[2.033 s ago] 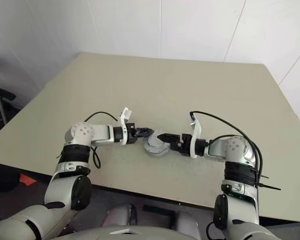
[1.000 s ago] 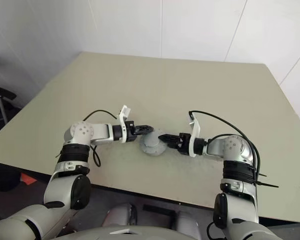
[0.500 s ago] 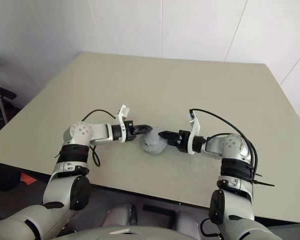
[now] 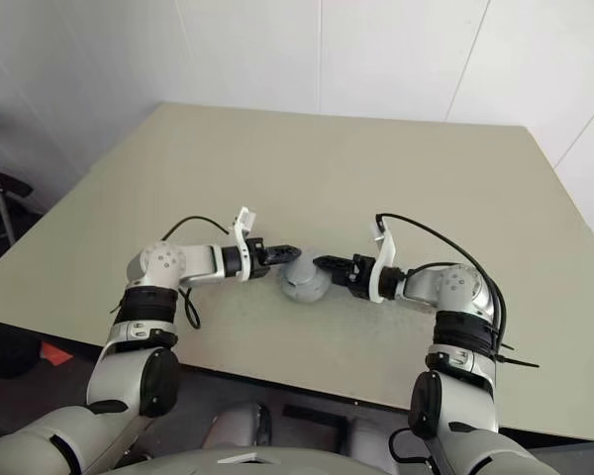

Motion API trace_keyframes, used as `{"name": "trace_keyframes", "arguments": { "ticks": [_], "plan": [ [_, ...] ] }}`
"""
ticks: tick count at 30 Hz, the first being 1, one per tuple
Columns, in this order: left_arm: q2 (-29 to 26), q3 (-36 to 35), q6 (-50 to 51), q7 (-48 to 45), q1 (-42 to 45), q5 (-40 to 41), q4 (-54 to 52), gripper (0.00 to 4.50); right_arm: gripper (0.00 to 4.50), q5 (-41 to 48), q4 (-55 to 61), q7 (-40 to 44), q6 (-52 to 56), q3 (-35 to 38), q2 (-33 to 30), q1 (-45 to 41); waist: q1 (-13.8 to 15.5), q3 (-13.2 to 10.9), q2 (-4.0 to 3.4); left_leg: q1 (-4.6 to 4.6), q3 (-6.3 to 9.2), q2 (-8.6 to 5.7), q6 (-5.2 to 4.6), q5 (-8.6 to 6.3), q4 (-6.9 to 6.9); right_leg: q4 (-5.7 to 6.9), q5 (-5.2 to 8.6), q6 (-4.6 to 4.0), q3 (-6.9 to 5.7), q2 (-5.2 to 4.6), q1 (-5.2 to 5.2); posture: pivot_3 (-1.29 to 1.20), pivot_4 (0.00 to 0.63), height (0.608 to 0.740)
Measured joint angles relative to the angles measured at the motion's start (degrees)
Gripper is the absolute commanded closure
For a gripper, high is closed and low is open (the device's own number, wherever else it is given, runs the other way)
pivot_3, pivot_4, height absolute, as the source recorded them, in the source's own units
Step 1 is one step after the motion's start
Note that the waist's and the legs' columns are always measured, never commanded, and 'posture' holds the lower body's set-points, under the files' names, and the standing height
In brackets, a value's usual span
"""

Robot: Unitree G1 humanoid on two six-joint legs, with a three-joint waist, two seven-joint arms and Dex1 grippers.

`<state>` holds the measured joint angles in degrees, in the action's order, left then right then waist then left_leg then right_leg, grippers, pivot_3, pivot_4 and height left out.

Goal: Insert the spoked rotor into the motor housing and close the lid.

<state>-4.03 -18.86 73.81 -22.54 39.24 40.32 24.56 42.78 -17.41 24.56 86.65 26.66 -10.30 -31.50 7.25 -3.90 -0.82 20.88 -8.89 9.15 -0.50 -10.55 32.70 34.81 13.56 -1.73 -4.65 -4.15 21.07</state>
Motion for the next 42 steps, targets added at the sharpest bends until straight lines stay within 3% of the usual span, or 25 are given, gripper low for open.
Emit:
{"name": "trace_keyframes", "arguments": {
  "ticks": [13,21,23,35,37,42],
  "plan": [
    [1.4,-10.5,-4.0,1.3,0.1,8.1,-1.8,4.5,2.44,0.0,-4.4,-2.4,-1.9,3.1,1.7,-2.0,-0.1,0.0,0.0,0.09,0.0,-0.01,-0.01,-0.01,0.0,0.01,0.0,-0.01,0.0,0.0,0.08,0.0,0.0,0.74],
    [1.9,-10.7,-4.5,3.1,0.0,9.1,-2.1,4.5,2.47,0.1,-7.3,-4.3,-3.1,4.9,2.0,-3.5,0.0,0.0,0.0,0.1,0.0,-0.01,-0.01,0.0,0.0,0.01,-0.01,-0.01,0.0,0.0,0.08,0.0,0.0,0.74],
    [1.8,-10.7,-4.6,3.4,0.0,9.2,-2.1,4.5,2.72,0.1,-7.4,-4.6,-3.5,5.2,2.0,-3.6,0.0,0.0,0.0,0.1,-0.01,-0.01,-0.01,0.0,0.0,0.01,-0.01,-0.01,0.0,0.0,0.08,0.0,0.0,0.74],
    [1.7,-10.4,-5.2,4.1,-1.1,9.8,-2.1,4.5,2.72,0.3,-10.0,-6.8,-5.3,7.6,3.0,-4.6,0.0,0.0,0.0,0.13,-0.01,-0.01,0.0,-0.01,0.01,0.01,-0.01,0.0,0.0,0.0,0.09,0.0,0.0,0.74],
    [1.6,-10.3,-5.2,4.1,-1.1,9.8,-2.1,4.5,3.23,0.6,-10.8,-6.8,-5.7,7.9,3.1,-4.9,0.0,0.0,0.0,0.13,-0.01,-0.01,0.0,0.0,0.01,0.01,-0.01,0.0,0.0,0.0,0.09,0.0,0.0,0.74],
    [1.4,-10.0,-5.3,4.3,-1.1,9.8,-2.1,4.5,3.29,0.6,-11.5,-6.9,-6.2,8.0,3.0,-5.3,0.0,0.0,0.0,0.12,-0.01,-0.01,0.0,0.0,0.02,0.02,-0.01,0.0,0.0,0.0,0.08,0.0,0.0,0.74]
  ]
}}
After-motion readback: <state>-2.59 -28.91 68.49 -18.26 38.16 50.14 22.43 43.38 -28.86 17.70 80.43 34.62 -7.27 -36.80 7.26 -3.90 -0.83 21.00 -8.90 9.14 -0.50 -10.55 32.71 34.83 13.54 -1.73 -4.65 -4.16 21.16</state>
